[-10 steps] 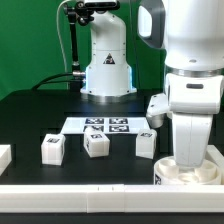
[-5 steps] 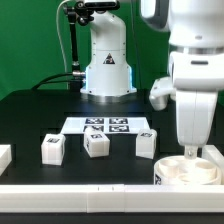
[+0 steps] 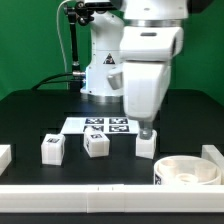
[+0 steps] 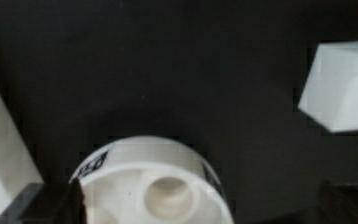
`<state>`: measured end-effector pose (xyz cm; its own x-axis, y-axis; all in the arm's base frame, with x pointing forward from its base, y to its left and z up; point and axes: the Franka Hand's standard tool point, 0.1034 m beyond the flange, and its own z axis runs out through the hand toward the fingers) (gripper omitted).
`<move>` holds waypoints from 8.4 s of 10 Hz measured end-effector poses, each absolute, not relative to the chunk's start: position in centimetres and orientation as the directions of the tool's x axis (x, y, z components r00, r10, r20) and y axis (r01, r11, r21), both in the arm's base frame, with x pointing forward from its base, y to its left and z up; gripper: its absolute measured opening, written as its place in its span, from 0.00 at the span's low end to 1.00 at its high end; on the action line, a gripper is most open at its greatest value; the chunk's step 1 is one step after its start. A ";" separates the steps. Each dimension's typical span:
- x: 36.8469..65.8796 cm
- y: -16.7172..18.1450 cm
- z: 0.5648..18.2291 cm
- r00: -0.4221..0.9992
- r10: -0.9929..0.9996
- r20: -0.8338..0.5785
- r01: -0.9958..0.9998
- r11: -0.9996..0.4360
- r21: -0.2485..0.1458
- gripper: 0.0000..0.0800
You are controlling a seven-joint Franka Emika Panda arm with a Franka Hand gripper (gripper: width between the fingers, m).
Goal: Assemble stool
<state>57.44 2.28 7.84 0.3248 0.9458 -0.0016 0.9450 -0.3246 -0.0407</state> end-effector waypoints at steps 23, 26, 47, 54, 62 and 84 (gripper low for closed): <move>51.6 2.9 4.1 0.944 -0.248 -0.216 -0.266 -0.962 -0.057 0.81; 50.9 2.6 3.5 0.874 -0.238 -0.424 -0.299 -0.951 -0.082 0.81; 50.1 4.0 0.7 0.455 0.022 -0.890 -0.202 -0.971 -0.128 0.41; 53.5 3.8 5.5 0.517 0.087 -0.851 -0.162 -0.967 -0.198 0.41; 58.7 3.6 9.3 0.844 -0.006 -0.536 -0.132 -0.972 -0.197 0.41; 66.4 5.8 12.0 0.871 0.375 0.318 0.374 -0.925 0.064 0.41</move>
Offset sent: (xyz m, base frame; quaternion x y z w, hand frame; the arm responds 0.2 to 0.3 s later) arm 0.0000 0.0000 0.0000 0.0000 0.0000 0.0000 1.0000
